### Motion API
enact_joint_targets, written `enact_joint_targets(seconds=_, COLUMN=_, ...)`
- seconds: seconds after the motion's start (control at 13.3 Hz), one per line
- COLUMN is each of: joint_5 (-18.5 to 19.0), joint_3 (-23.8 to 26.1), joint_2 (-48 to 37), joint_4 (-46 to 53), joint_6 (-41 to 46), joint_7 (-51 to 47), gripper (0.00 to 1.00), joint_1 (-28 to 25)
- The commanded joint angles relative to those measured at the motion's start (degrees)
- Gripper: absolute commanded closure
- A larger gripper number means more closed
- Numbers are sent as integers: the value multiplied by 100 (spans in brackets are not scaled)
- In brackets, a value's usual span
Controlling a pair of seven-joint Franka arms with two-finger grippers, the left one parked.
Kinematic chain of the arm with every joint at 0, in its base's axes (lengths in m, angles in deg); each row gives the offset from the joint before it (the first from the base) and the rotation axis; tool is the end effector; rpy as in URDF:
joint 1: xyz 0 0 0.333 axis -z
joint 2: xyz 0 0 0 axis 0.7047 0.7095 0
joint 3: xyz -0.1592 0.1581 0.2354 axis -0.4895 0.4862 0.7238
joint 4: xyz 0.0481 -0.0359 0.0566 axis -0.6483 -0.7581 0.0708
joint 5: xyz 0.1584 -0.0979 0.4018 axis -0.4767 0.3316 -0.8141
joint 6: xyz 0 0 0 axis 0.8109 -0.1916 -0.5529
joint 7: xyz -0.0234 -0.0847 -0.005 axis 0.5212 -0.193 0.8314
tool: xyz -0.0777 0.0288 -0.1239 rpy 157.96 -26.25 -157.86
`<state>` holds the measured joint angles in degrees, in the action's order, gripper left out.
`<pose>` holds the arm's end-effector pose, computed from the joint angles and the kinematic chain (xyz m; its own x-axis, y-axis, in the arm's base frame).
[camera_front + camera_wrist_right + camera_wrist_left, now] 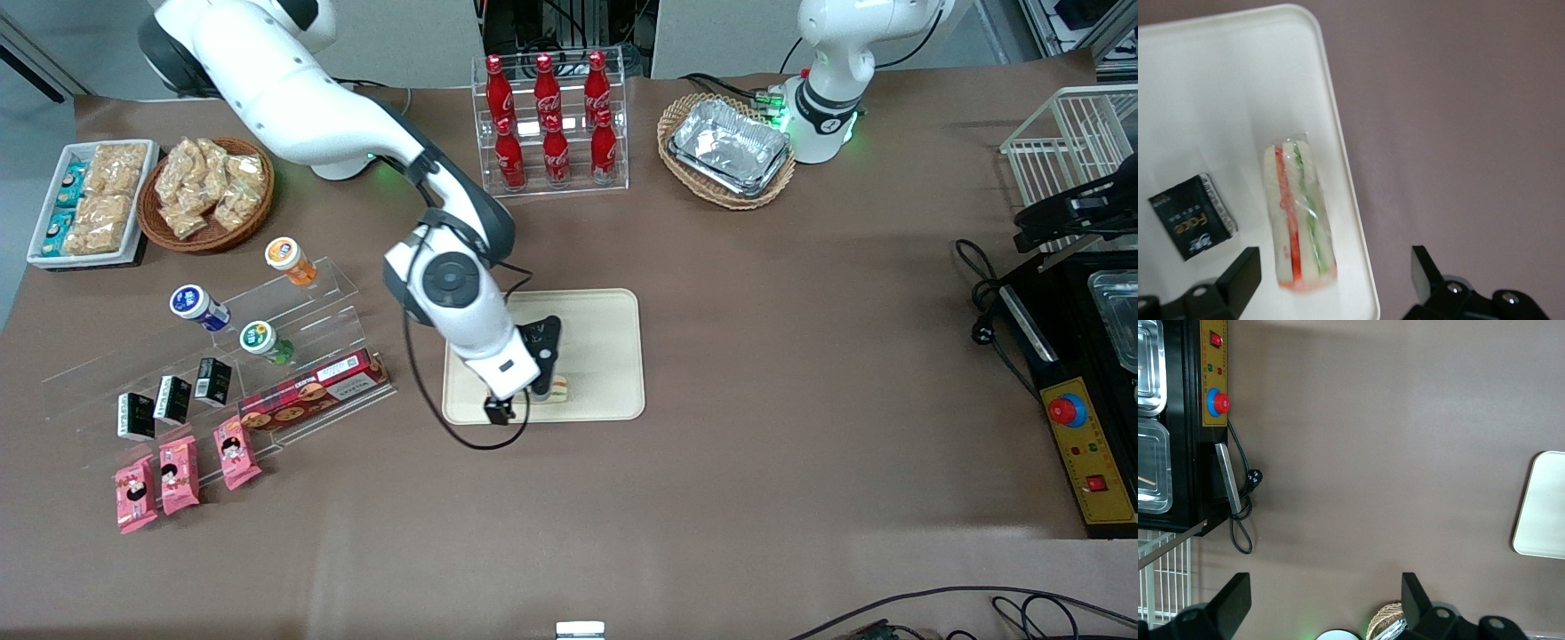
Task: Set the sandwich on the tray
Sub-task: 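Open the right gripper and raise it away from the tray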
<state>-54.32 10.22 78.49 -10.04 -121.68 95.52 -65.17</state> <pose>0.6380 0.4270 0.2562 0.2281 0.9674 0.1098 0.9677 -0.2377 0.0839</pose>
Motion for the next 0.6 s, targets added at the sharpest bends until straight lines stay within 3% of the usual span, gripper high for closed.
enact_joint_targets(seconds=0.0, joint_5=-392, joint_3=-3, joint_2=-794, joint_4=-49, joint_6=895, joint_7=-763, gripper=0, joint_1=331)
enact_joint_targets(seconds=0.23, joint_5=-331, joint_3=-195, joint_2=-1471, joint_4=-49, joint_6=1748, joint_7=-2196, gripper=0, joint_1=358)
enact_joint_targets(seconds=0.53, joint_5=-208, joint_3=-573, joint_2=-2385, joint_4=-40, joint_6=2733, joint_7=-3139, gripper=0, joint_1=402)
